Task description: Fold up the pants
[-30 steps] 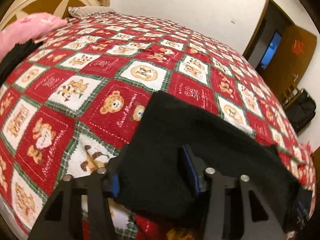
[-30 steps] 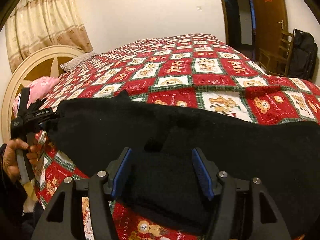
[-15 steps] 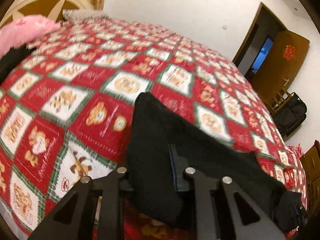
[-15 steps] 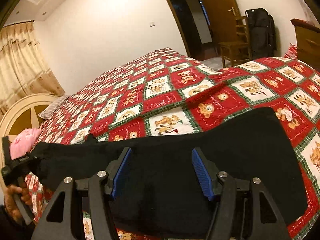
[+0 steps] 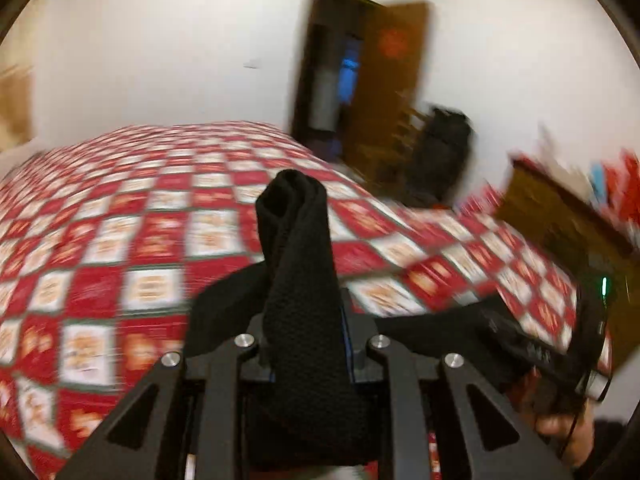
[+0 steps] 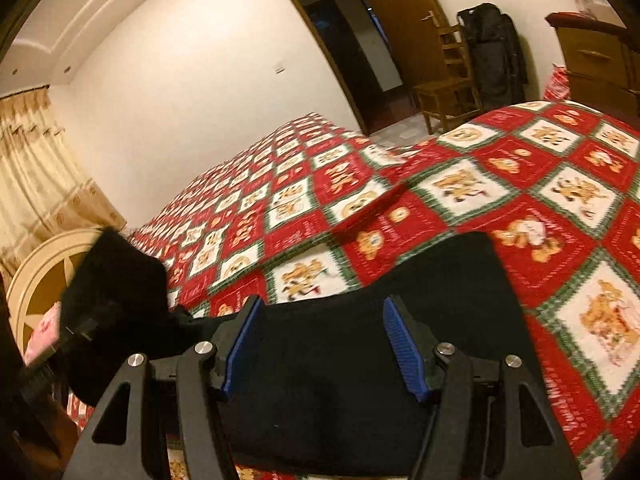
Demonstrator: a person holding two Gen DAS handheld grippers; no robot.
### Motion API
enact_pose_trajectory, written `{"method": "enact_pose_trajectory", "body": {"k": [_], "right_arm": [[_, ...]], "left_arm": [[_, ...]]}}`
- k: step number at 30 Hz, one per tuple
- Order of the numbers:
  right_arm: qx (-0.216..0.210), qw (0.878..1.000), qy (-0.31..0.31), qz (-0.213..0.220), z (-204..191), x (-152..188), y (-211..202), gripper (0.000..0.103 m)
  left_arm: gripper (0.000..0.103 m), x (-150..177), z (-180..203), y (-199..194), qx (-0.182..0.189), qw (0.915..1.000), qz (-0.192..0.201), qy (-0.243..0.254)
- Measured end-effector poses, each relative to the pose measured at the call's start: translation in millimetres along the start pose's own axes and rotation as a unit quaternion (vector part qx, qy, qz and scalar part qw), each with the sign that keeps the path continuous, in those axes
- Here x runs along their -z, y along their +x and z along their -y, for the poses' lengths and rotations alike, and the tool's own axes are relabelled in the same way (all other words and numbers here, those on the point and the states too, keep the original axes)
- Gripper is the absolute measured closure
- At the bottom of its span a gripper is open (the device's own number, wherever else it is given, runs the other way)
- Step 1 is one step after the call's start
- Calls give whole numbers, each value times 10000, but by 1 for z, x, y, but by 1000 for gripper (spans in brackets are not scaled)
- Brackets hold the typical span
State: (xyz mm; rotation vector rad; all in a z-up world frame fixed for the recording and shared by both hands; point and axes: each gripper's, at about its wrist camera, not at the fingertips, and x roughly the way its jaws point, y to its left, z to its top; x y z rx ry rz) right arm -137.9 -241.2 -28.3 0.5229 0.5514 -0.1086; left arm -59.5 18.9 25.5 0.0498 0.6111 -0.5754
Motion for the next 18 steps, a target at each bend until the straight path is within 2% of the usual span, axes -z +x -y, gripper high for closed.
{"method": "enact_pose_trajectory", "body": {"k": [3, 5, 7, 8, 9, 11, 15, 18], "right_arm": [[8, 9999, 148, -26, 10, 0, -5, 40], [-198, 9997, 131, -66, 11, 1, -7, 40], [-330, 9993, -169, -97, 0, 4, -6, 40], [-460, 9977, -458, -188, -12, 7, -2, 40], [-592, 9956, -676, -270, -23, 10, 4, 48], [-847, 9888, -1130, -487, -48, 18, 15, 64], [-1451, 9658, -1832, -1122, -107, 43, 51, 64], [-1960, 9431, -2173, -1576, -150, 67, 76, 64]], "left_arm": [[80, 5, 36, 22, 354, 9982, -210, 441], [80, 5, 54, 34, 558, 9955, -373, 664], [80, -4, 44, 35, 875, 9945, -411, 396], [80, -11, 36, 32, 914, 9949, -370, 233], [80, -19, 22, 28, 913, 9954, -301, 49], [80, -32, -10, 14, 864, 9957, -137, -314], [80, -43, -77, -22, 408, 9929, 292, -1076], [80, -39, -104, -39, -41, 9910, 456, -1261]]}}
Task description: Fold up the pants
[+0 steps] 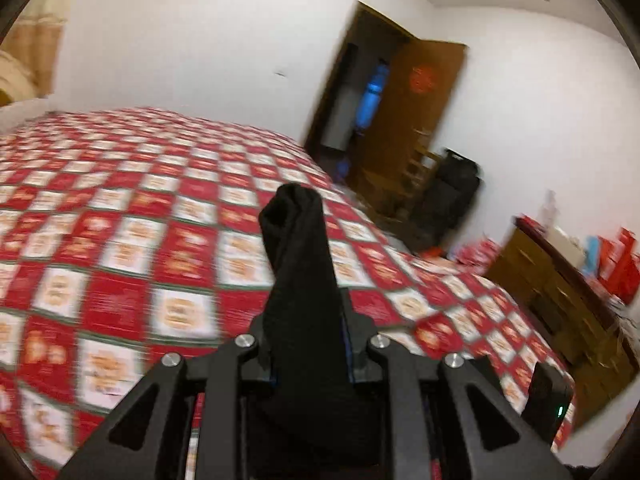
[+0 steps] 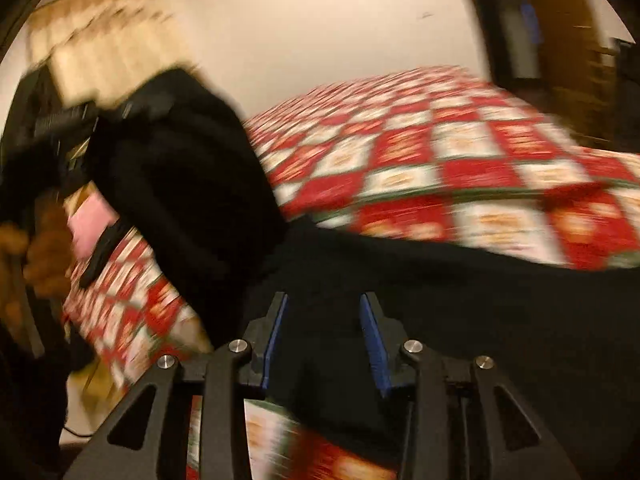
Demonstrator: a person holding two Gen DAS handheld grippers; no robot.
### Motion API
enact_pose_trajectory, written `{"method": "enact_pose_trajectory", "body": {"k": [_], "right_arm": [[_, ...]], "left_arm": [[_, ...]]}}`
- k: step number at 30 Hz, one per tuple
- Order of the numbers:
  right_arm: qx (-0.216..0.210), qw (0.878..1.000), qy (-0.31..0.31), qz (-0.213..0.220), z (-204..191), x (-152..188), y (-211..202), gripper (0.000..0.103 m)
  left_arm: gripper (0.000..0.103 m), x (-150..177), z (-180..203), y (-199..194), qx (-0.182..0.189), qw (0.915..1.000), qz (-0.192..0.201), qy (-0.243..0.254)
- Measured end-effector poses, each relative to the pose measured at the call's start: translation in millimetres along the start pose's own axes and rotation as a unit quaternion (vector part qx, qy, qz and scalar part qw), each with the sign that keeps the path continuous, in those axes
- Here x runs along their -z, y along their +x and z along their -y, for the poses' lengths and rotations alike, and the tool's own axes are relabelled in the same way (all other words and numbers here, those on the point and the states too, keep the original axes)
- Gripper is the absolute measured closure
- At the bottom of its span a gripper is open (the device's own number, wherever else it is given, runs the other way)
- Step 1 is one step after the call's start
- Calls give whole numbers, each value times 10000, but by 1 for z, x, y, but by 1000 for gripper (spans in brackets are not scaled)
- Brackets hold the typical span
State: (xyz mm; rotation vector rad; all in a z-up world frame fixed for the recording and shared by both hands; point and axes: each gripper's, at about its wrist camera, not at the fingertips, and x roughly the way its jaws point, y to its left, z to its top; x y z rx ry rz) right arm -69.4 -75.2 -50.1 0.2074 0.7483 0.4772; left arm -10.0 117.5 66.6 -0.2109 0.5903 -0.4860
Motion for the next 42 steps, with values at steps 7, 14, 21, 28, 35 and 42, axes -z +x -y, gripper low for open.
{"method": "enact_pose_trajectory", "body": {"k": [7, 14, 21, 28, 35, 42], "right_arm": [[-1029, 9925, 11, -654, -27, 9, 53, 64], [-821, 9866, 1291, 561, 48, -9, -40, 64], [212, 9623, 2192, 1595, 125, 8, -152, 64], [1145, 9328, 2801, 1958, 157, 60, -225, 64], [1592, 9169, 3021, 2066, 173, 90, -259, 64], [1562, 9070, 3230, 2206, 179, 87, -270, 62]], "left_arm": [[80, 0, -14, -7, -99, 9996, 80, -267], [80, -4, -12, -10, 141, 9995, 114, -255], [80, -3, 57, 6, 868, 9958, -61, 273], [80, 31, 185, 50, 1841, 9714, -707, 1324], [79, 103, 265, 102, 1622, 9486, -1297, 2390], [52, 144, 275, 115, 1131, 9258, -1667, 3200]]}}
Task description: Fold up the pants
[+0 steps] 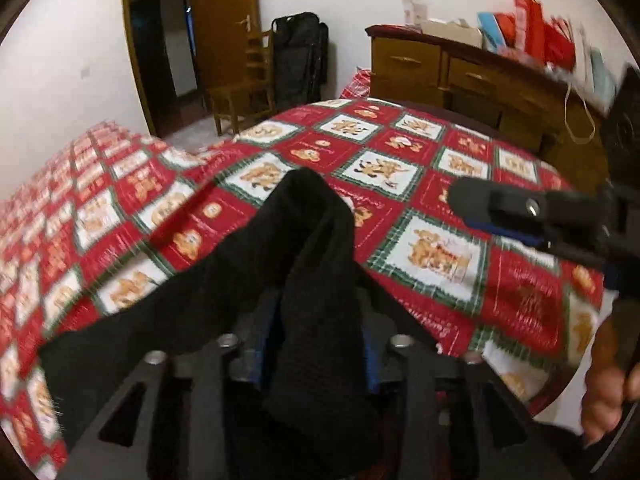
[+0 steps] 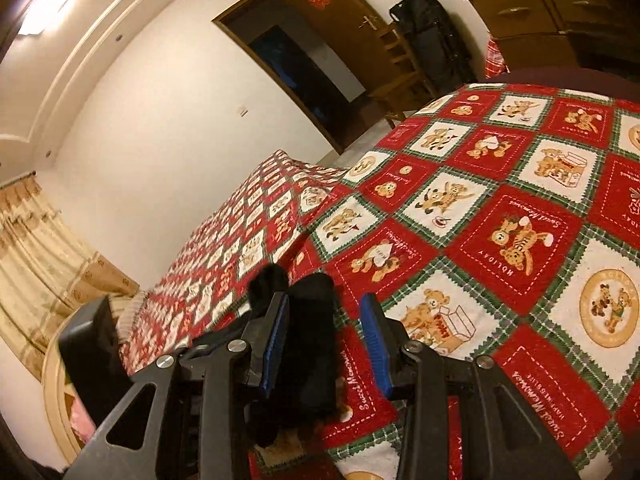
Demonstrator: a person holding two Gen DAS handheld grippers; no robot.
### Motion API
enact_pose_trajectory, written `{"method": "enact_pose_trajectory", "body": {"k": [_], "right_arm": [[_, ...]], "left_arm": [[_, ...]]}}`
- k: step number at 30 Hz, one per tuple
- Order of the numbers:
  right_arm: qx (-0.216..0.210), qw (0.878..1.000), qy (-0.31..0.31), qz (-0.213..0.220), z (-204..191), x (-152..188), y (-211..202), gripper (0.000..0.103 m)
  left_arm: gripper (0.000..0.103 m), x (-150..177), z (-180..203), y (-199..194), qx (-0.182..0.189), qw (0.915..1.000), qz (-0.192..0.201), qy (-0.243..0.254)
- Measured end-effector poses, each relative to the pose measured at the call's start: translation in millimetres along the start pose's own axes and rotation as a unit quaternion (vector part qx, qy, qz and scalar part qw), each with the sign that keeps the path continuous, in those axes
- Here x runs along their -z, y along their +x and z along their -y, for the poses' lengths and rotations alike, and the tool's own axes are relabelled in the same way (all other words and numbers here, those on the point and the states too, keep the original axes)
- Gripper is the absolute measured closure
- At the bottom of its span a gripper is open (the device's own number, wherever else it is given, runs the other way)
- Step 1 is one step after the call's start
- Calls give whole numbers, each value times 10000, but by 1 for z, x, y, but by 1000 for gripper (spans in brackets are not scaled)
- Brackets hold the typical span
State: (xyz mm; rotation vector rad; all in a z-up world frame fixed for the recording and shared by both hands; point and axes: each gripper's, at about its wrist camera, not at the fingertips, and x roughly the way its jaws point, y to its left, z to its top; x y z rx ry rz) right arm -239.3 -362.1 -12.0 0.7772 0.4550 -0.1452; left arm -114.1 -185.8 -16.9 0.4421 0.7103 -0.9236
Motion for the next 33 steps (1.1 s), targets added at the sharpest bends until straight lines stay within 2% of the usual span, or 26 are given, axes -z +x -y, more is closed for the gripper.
{"method": "enact_pose_trajectory", "body": {"k": [1, 2, 3, 4, 6, 8, 10, 13, 15, 19, 22, 26, 28, 29, 30, 31, 33], "right_arm": [[-11, 10000, 34, 44, 0, -2, -2, 60], [-8, 9999, 60, 120, 0, -5, -6, 53], [-16, 9998, 70, 169, -1, -6, -9, 46], [-68, 9997, 74, 222, -3, -9, -12, 44], [-196, 9995, 25, 244, -7, -13, -17, 42], [-249, 9995, -98, 165, -12, -15, -16, 42], [-258, 9993, -266, -99, -17, -11, -7, 42], [-100, 9984, -342, -432, -20, -2, 11, 42], [-57, 9972, -322, -669, -22, 0, 22, 42], [-105, 9962, -377, -781, -32, -3, 23, 42], [-182, 9935, -636, -926, -48, 2, 18, 42], [230, 9815, -1365, -1320, -73, 32, 33, 42], [731, 9695, -1899, -1367, -80, 50, 41, 42], [955, 9637, -2096, -1347, -81, 56, 42, 47], [1187, 9570, -2282, -1339, -78, 61, 42, 71], [1279, 9553, -2289, -1362, -73, 62, 39, 77], [1106, 9665, -1812, -1443, -50, 56, 31, 77]], "left_arm": [[37, -2, -1, -6, -16, 10000, -19, 37], [32, -3, -5, -13, 2, 10000, 26, 19], [32, -5, -12, -26, 114, 9998, 147, -63], [31, -7, -16, -33, 220, 9995, 202, -134], [22, -12, -38, -55, 431, 9979, 340, -339], [9, -11, -70, -86, 303, 9954, 673, -606], [3, -3, -102, -108, -12, 9907, 986, -939], [3, 18, -152, -119, -780, 9799, 973, -1560], [3, 33, -174, -112, -1044, 9718, 762, -1973], [4, 61, -192, -91, -1157, 9606, 357, -2501], [4, 71, -189, -75, -1138, 9611, 123, -2512], [4, 83, -179, -60, -920, 9636, -130, -2507], [4, 87, -171, -50, -958, 9649, -294, -2426], [4, 90, -168, -47, -992, 9654, -369, -2383], [4, 92, -166, -45, -1024, 9656, -432, -2351], [4, 95, -162, -42, -1036, 9662, -493, -2309], [4, 98, -160, -38, -1059, 9672, -585, -2234]]}}
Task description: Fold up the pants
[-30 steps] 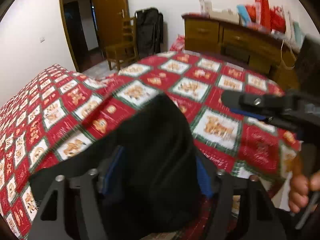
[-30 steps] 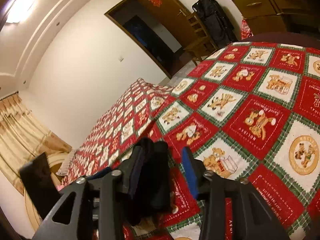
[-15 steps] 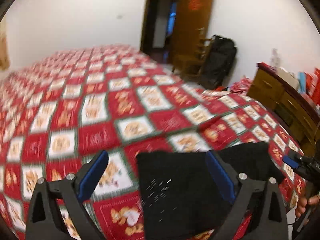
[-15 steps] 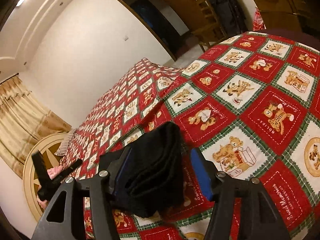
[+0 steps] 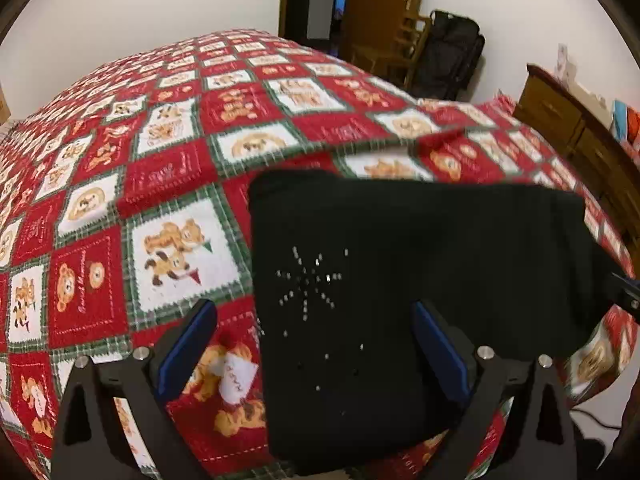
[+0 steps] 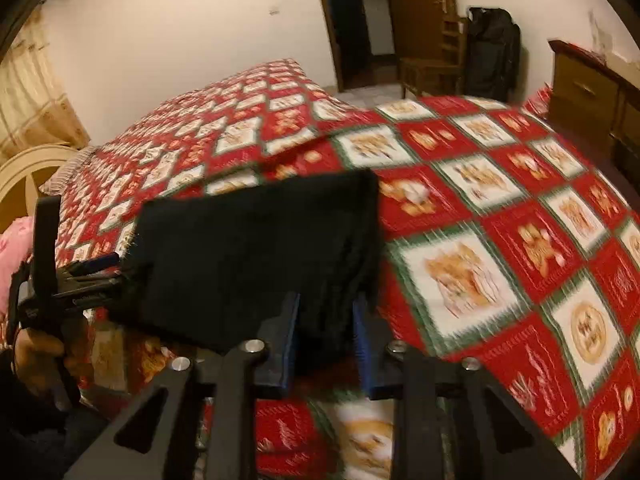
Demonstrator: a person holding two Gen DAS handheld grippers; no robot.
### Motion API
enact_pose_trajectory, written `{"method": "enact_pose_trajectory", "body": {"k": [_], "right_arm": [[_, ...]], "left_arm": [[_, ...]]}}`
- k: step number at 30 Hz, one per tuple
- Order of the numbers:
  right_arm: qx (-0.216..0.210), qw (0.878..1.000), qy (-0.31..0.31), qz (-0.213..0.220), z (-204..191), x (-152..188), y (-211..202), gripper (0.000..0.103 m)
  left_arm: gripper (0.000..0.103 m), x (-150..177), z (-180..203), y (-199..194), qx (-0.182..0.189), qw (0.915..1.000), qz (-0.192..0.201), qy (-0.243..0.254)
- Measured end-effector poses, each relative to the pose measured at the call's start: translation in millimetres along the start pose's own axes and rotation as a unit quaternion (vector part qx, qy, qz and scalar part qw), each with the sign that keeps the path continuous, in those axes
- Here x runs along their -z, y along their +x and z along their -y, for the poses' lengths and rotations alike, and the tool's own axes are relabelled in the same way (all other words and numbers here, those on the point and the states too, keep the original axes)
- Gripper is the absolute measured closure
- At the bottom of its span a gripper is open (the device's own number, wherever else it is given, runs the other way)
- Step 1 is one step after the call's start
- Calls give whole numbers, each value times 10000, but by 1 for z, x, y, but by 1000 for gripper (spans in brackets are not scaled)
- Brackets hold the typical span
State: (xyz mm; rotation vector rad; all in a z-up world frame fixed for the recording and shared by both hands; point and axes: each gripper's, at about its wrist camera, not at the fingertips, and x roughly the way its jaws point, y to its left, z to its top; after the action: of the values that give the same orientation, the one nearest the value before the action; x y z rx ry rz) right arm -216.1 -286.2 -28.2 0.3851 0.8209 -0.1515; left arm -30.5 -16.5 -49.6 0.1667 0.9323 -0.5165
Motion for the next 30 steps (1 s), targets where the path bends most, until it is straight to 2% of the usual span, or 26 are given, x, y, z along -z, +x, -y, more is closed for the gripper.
{"method": "enact_pose_trajectory", "body": {"k": [2, 4, 8, 10, 11, 12, 14, 19, 20, 21, 22, 23, 24, 26, 28, 30], "right_arm": [[-119, 9995, 269, -81, 18, 3, -2, 77], [-205, 9993, 285, -141, 21, 3, -5, 77], [-345, 9991, 252, 58, 17, -12, -19, 76], [-574, 9968, 414, 378, 19, -29, -23, 54], [-609, 9956, 472, 532, 18, -37, -23, 33], [-619, 9943, 484, 727, 16, -48, -19, 27], [-576, 9942, 335, 839, 12, -64, -8, 27], [-351, 9991, -109, 226, -4, -81, 56, 29], [-189, 9993, -247, 190, -10, -79, 63, 44], [-46, 9992, -358, 183, -14, -78, 67, 53], [-23, 9987, -465, 209, -19, -76, 68, 58], [-100, 9982, -523, 265, -24, -75, 65, 68], [-158, 9974, -613, 338, -26, -73, 62, 72], [-217, 9936, -924, 608, -35, -72, 51, 72], [-459, 9884, -1154, 874, -39, -74, 44, 72], [-389, 9901, -1103, 775, -34, -79, 55, 72]], "left_arm": [[3, 2, -4, 1, 12, 10000, 9, -18], [2, 2, -9, 2, 17, 10000, -5, -59], [2, 4, -19, 3, 47, 9999, -67, -128], [2, 3, -23, -1, -11, 9999, -69, -120], [3, 1, -28, -5, -9, 9999, -44, -153], [3, -2, -32, -9, 9, 9998, 22, -212], [3, -9, -43, -20, 98, 9990, 217, -370], [3, -28, -61, -22, 144, 9962, 370, -771], [3, -33, -61, -20, 256, 9953, 370, -858], [3, -36, -60, -18, 345, 9948, 366, -890], [3, -40, -57, -16, 473, 9941, 376, -905], [3, -43, -55, -13, 540, 9938, 395, -890], [3, -47, -51, -9, 548, 9939, 412, -864], [3, -53, -48, 4, 416, 9946, 329, -889], [3, -55, -49, 13, 403, 9939, 228, -996], [3, -55, -52, 20, 298, 9929, 190, -1139]]}}
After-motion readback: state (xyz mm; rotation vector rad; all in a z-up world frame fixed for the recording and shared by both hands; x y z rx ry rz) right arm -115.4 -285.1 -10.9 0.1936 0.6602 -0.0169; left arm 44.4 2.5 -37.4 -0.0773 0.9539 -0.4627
